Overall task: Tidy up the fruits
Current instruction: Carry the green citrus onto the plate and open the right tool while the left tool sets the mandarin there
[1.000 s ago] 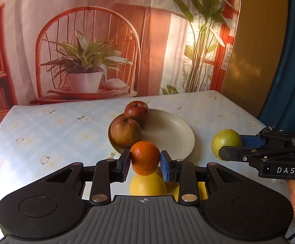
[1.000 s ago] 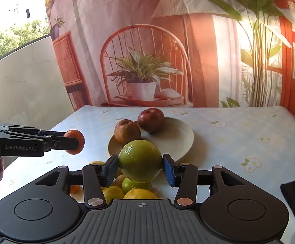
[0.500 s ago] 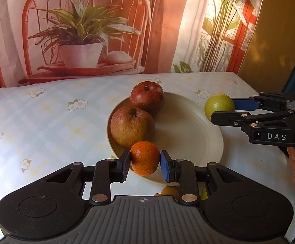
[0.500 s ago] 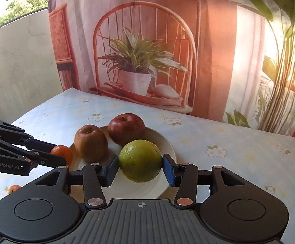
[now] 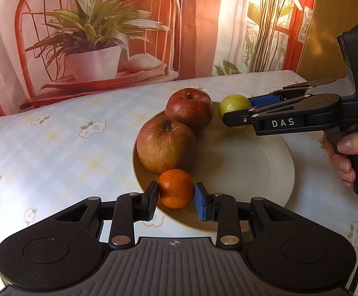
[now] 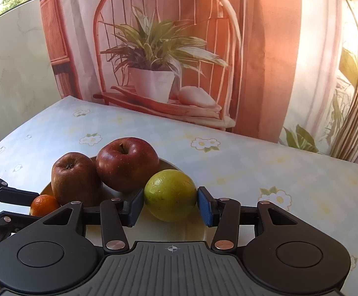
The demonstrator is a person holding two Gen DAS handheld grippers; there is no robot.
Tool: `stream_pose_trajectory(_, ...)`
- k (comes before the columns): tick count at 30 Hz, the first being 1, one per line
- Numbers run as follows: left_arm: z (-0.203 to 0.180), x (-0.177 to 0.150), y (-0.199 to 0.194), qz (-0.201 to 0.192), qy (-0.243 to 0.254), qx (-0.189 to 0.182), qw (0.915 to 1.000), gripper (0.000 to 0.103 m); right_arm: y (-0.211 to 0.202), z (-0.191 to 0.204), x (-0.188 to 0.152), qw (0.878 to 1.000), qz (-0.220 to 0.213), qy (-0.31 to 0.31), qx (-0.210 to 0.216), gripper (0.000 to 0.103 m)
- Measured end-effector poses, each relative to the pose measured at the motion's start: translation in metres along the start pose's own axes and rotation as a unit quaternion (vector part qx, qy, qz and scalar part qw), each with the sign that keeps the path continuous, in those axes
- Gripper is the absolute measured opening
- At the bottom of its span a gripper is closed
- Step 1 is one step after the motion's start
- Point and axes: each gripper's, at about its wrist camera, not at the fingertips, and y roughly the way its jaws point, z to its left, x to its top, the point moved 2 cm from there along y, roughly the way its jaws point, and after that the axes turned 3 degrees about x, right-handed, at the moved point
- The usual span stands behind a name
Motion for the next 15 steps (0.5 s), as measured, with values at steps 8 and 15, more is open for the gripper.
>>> stream_pose_trajectory(8, -0.0033, -0.0004, 0.0008, -0.004, 0.014, 0.007, 0.9999, 0.034, 0.0069, 0.0075, 0.0027, 1.000, 0.002, -0.017, -0.005, 0.044)
stream_pose_trajectory(15, -0.0040, -0.0009, -0.0014, -0.007, 0.015, 0.014, 0.9998, 0.035, 0.0010, 0.0064, 0.0020, 1.000, 0.000, -0.012, -0.009, 0.044)
